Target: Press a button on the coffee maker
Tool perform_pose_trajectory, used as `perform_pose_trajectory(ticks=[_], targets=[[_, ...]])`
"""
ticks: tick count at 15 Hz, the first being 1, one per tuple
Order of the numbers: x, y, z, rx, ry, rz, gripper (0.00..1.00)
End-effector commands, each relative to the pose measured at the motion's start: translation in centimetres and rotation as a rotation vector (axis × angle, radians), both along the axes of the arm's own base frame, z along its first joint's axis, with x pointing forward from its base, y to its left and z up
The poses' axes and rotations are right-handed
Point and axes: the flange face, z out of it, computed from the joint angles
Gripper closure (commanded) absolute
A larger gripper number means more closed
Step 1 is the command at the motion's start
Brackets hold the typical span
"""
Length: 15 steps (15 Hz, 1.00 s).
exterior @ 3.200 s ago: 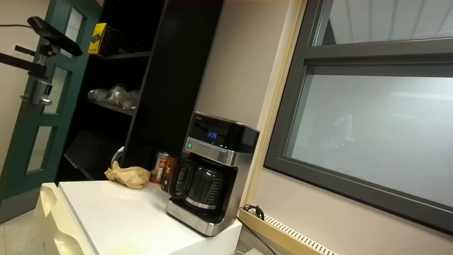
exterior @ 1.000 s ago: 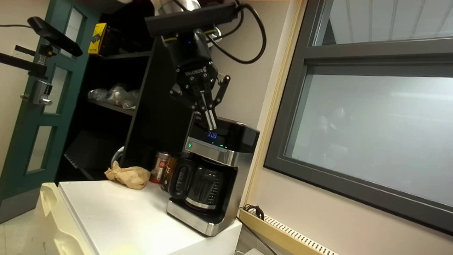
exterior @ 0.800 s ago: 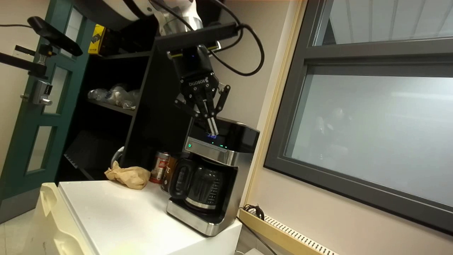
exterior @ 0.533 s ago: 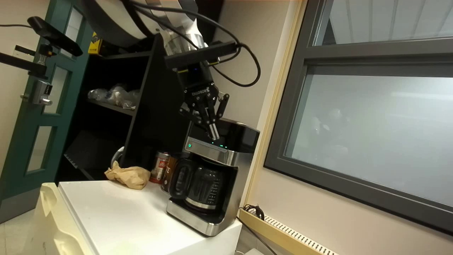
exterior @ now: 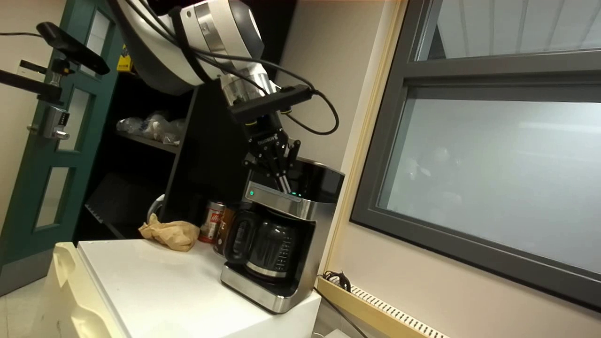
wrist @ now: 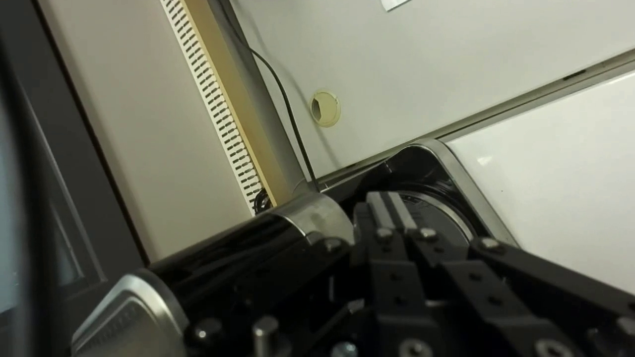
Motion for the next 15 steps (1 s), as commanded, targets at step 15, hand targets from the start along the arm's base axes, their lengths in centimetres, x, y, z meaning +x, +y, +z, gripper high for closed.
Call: perform_pose_trajectory(ticks=[15], targets=[[3.1,0.9,-2.7,-0.023,-0.087,0.157,1.00]])
